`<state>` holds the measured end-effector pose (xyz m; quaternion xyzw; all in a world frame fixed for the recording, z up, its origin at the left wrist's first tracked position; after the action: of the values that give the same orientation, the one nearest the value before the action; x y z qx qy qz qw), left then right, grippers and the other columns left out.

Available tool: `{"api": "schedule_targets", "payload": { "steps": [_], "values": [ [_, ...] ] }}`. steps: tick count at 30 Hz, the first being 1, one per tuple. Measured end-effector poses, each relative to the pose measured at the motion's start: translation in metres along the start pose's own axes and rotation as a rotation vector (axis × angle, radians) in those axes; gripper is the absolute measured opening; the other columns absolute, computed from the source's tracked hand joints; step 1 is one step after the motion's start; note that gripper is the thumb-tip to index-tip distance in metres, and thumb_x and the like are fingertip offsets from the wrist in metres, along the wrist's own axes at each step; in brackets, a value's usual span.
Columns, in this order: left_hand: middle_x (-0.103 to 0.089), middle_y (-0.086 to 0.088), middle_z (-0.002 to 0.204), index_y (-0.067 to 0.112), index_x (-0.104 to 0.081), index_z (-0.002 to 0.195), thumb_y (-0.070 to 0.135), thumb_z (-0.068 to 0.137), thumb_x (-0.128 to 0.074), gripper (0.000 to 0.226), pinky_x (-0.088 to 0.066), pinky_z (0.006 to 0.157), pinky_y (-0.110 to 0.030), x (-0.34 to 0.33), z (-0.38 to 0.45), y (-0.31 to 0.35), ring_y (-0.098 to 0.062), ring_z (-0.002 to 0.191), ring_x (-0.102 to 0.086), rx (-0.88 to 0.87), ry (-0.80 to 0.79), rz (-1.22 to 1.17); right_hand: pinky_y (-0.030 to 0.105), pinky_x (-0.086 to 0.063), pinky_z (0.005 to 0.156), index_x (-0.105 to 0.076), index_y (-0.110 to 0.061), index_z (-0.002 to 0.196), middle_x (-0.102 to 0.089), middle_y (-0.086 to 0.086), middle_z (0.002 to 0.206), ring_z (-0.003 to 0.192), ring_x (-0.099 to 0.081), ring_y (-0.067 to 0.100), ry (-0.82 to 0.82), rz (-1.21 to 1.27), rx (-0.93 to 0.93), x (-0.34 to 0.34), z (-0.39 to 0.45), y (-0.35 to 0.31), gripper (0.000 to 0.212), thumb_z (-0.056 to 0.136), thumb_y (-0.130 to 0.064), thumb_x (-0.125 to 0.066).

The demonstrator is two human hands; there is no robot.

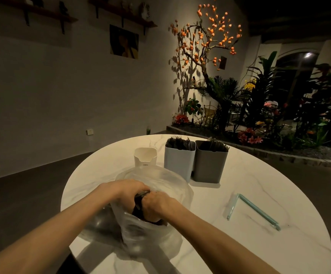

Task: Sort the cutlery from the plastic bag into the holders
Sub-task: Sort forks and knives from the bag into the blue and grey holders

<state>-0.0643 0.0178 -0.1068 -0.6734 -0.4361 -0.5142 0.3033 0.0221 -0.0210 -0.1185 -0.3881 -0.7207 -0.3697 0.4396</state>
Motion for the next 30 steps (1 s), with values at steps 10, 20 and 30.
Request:
{"api": "schedule_targets", "payload": {
  "steps": [10,20,30],
  "values": [
    [-0.054,0.01,0.124,0.036,-0.059,0.12,0.05,0.07,-0.082,0.057,-0.044,0.093,-0.029,0.012,-0.004,0.016,-0.014,0.111,-0.048,-0.116,0.197,0.039,0.036,-0.049,0.09,-0.055,-0.008,0.132,-0.064,0.012,0.119,0.102,-0.059,0.027,-0.045,0.15,0.112,0.022,-0.028,0.027,0.035,0.098,-0.009,-0.052],
    [-0.065,0.005,0.072,0.026,-0.068,0.088,0.043,0.094,-0.067,0.018,-0.042,0.057,-0.015,0.009,0.002,0.051,-0.007,0.06,-0.055,-0.207,0.239,-0.543,0.022,-0.046,0.065,-0.063,-0.01,0.121,-0.07,0.008,0.108,0.09,-0.066,0.021,0.059,0.097,0.102,0.065,-0.068,0.074,0.029,0.096,-0.023,-0.067],
    [-0.037,-0.003,0.053,0.016,-0.048,0.062,0.016,0.097,-0.063,0.039,-0.027,0.043,-0.027,0.037,0.017,0.097,-0.015,0.042,-0.03,-0.332,0.188,-1.276,0.019,-0.046,0.09,-0.065,-0.023,0.111,-0.064,-0.008,0.113,0.105,-0.059,0.003,1.047,0.689,0.075,0.146,-0.161,0.182,0.042,0.086,-0.056,-0.066]
  ]
}}
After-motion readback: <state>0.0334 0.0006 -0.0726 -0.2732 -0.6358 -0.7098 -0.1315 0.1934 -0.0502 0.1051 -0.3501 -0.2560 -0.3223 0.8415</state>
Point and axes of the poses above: each hand's wrist, its own z-axis towards the middle knuckle, its own x-axis out of the back of the hand, y = z × x, the point moved 5 cm from there along z, towards the middle knuckle
